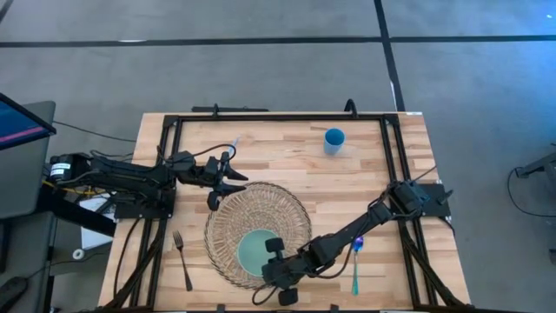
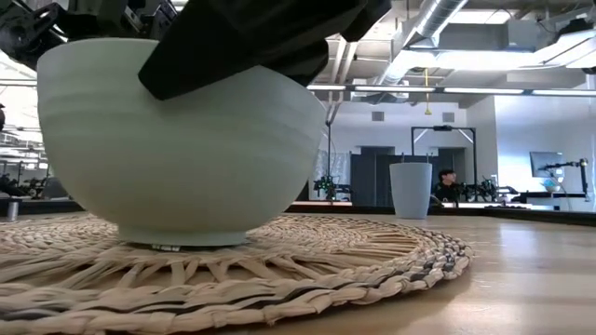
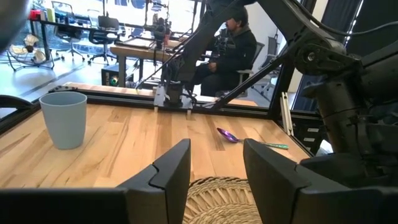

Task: Pick & Place Utensil
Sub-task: Put the light green bowl on the bottom center of the brown mat, then put the blue spoon into the light blue bowl

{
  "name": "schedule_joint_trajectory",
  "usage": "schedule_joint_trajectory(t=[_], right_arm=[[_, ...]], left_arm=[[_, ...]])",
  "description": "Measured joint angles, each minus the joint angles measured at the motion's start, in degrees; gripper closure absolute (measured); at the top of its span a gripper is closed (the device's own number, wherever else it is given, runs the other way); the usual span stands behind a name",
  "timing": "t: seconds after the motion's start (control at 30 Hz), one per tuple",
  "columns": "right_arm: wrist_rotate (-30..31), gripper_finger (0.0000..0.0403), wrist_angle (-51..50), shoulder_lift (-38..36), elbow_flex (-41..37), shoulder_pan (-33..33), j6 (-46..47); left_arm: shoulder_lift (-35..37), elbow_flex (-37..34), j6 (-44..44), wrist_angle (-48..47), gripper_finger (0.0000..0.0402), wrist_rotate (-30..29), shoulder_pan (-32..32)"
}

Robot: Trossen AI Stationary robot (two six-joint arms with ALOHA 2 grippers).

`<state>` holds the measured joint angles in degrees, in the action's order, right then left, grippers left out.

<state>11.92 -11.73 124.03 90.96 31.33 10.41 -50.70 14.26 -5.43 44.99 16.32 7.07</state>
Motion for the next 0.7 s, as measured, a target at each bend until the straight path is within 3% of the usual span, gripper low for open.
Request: schedule_joint_trajectory(t=[0.53,0.7], right_arm=[[0.01,0.0285,-1.43,-0.42,2.66,-0.26,3.15],[0.06,0.0262,-11.99,-1.12,8.98,-0.66,0.58]], left_arm=[[0.0,0.0,0.0,0.02,0.0253,0.0,0.0],[0.0,1.19,2.48,0.25,0.0253,-0.02,0.53]])
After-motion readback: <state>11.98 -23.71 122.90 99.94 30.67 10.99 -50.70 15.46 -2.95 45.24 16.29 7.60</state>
